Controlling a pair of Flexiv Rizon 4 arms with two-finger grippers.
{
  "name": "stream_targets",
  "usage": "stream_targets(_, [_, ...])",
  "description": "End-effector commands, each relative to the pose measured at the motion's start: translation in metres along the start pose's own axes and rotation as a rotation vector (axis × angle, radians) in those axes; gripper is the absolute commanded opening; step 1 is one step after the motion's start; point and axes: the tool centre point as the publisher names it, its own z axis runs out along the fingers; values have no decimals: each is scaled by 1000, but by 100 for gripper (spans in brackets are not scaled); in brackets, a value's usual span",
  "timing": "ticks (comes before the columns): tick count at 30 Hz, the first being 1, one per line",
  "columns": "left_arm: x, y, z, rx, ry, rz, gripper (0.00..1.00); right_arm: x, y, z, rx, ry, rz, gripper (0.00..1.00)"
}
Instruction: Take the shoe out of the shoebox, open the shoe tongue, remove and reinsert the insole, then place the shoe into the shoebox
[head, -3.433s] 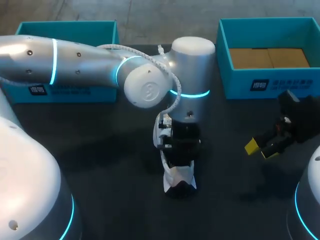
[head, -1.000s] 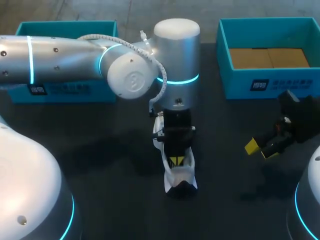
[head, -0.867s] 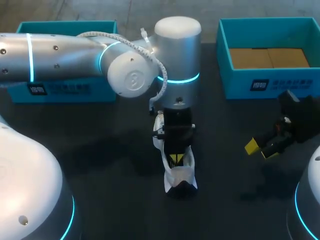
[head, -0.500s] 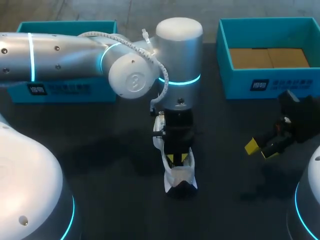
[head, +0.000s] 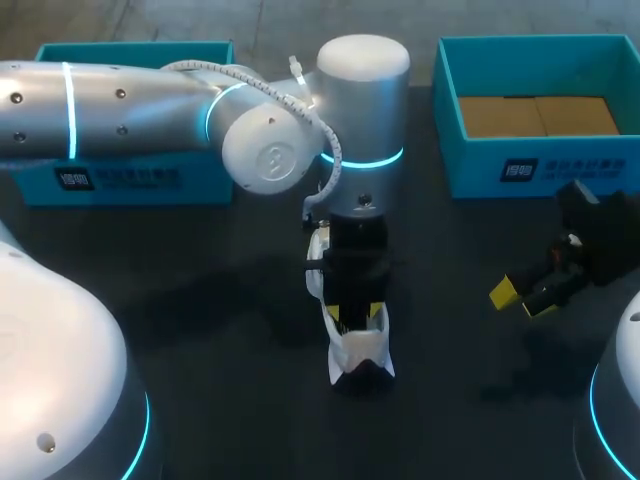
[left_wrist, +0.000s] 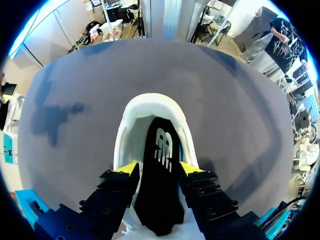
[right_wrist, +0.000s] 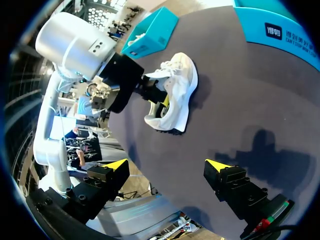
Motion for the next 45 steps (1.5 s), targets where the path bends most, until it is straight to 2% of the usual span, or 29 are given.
stream_targets(1, [0, 5, 1, -2, -3, -6, 52, 0, -1, 0, 0, -2, 1, 100])
stream_targets(4, [1, 6, -1, -4, -10, -12, 58, 0, -1, 0, 0, -2, 1, 100])
stream_targets(14, [8, 9, -6, 2, -62, -42, 56, 0, -1, 0, 0, -2, 1, 100])
stream_targets(17, [10, 9, -4, 3, -65, -44, 46, 0, -1, 0, 0, -2, 1, 100])
stream_targets(19, [12, 9, -3, 8, -65, -48, 45, 0, -1, 0, 0, -2, 1, 100])
stream_targets(21, [13, 10, -3, 14, -67, -56, 48, 0, -1, 0, 0, -2, 1, 100])
stream_targets(25, [12, 16, -4, 13, -72, -64, 67, 0, -1, 0, 0, -2, 1, 100])
stream_targets(31, [8, 17, -7, 6, -87, -62, 69, 0, -1, 0, 0, -2, 1, 100])
stream_targets(32, [7, 18, -6, 6, -87, -63, 72, 0, -1, 0, 0, -2, 1, 100])
stream_targets(35, [7, 18, -6, 6, -88, -65, 98, 0, -1, 0, 0, -2, 1, 100])
stream_targets(45, [13, 22, -6, 19, -100, -87, 100, 0, -1, 0, 0, -2, 1, 100])
